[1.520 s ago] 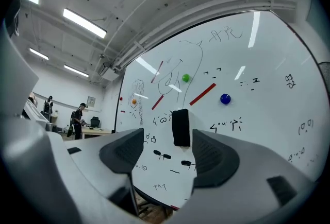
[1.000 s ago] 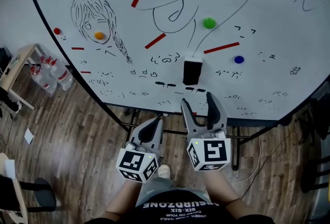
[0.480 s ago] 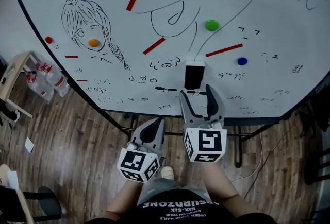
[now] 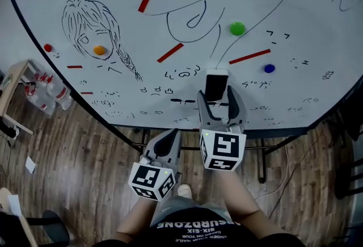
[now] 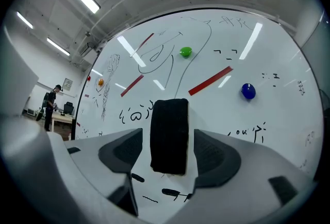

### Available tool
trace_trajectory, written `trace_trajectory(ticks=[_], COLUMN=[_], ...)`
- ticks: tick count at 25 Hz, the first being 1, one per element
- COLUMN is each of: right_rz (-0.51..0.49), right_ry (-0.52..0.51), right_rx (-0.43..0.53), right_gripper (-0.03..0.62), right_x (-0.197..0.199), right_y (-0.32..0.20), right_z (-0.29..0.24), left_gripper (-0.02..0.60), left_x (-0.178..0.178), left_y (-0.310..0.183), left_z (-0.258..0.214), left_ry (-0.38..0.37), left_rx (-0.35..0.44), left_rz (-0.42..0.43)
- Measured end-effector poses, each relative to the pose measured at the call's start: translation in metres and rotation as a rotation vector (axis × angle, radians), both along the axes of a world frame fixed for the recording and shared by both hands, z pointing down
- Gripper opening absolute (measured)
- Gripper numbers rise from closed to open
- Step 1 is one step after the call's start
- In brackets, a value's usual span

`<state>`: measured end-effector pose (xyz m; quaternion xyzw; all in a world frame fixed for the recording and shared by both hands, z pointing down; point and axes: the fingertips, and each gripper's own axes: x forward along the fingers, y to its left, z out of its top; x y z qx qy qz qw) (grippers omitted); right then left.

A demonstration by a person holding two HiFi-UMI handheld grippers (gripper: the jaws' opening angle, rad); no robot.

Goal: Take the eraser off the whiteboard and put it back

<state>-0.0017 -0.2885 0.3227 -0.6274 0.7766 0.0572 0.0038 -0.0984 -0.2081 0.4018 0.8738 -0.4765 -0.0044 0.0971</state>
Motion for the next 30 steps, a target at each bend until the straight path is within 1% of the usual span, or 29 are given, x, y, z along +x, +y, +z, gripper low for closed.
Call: trace_trajectory(ticks=[11,16,18,30], right_rz=[0.049,0.109,0.128,0.132], right_ry=[0.009,0.011,0.007,-0.011], right_rx=[-0.003,0.007,0.006,-0.005], right_gripper=[0.284,0.282,0.264,0.249], right_x=[-0.002,0.000,0.002,0.005], right_y=[-0.019,-0.020,-0.021,-0.021], right_z=[-0.001,-0.002,-0.002,0.000], left_gripper=[0.006,0.006,0.006,0.006], left_x=[-0.005,-0.008,-0.008,-0.015], left_y=[-0.009,-0.012,-0.012,-0.010], left_z=[-0.002,-0.001,0.000,0.001], left_ry=[0.005,0.006,0.006,0.016], left_rx=[0.004,0.002,0.000,0.001], left_rz=[0.007,0.012,0.013,0.007])
